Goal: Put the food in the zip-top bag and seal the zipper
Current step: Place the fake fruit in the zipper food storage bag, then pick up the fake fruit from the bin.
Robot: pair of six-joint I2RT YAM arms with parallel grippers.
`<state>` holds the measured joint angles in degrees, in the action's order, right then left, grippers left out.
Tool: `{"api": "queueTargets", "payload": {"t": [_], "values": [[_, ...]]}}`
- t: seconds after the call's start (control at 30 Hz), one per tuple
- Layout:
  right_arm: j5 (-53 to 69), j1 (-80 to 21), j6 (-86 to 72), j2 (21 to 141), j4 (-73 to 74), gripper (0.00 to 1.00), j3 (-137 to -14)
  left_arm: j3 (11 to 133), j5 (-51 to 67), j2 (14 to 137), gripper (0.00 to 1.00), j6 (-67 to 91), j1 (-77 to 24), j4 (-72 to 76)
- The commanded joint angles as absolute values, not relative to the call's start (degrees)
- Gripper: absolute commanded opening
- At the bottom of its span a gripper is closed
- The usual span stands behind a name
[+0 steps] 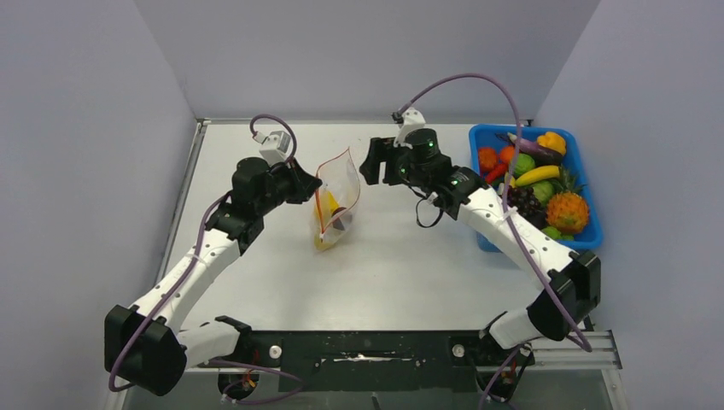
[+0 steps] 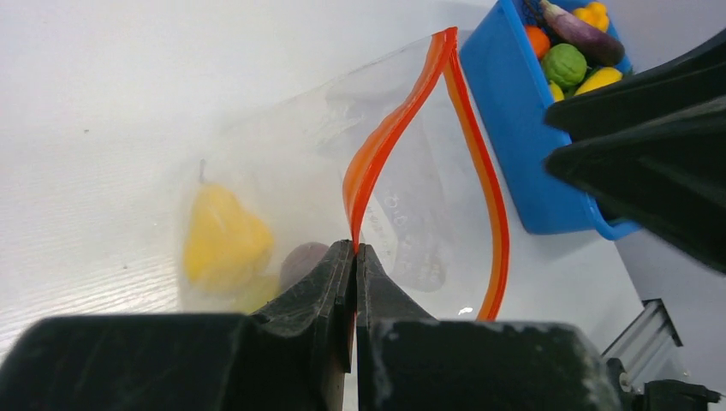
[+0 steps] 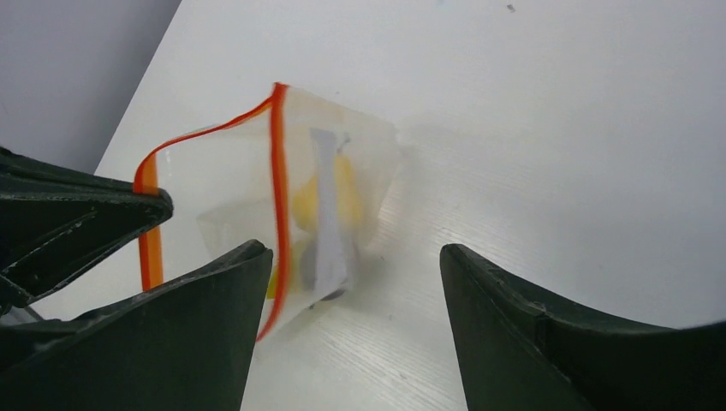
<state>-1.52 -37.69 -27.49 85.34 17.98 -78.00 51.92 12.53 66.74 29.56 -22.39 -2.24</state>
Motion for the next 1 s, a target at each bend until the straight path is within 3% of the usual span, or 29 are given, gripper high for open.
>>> {"api": "queueTargets", "payload": {"t": [0.0,0.4,0.57,0.8,0.97], "values": [[-5.24,-31.81,-27.58,78.07,23.47,0.73,-78.83,55.21,8.52,63.88,0.00,23.93,-22.12,-3.10],[-16.46,-11.42,-25.93,71.83,38.95,0.67,-76.99,51.88,6.51,62.53,0.00,21.48,-22.21,-2.81],[-15.60,-3.61,-26.73,71.02,38.57,0.73,-73.42,51.51,6.80,62.42,0.00,21.27,-22.23,-2.60],[-14.29,6.76,-36.66,73.60,35.48,0.71,-69.75,51.24,7.49,62.14,0.00,21.23,-22.15,-2.54],[-26.68,8.61,-50.53,79.26,43.41,0.70,-75.91,51.25,8.02,62.02,0.00,21.27,-22.15,-2.31]]}}
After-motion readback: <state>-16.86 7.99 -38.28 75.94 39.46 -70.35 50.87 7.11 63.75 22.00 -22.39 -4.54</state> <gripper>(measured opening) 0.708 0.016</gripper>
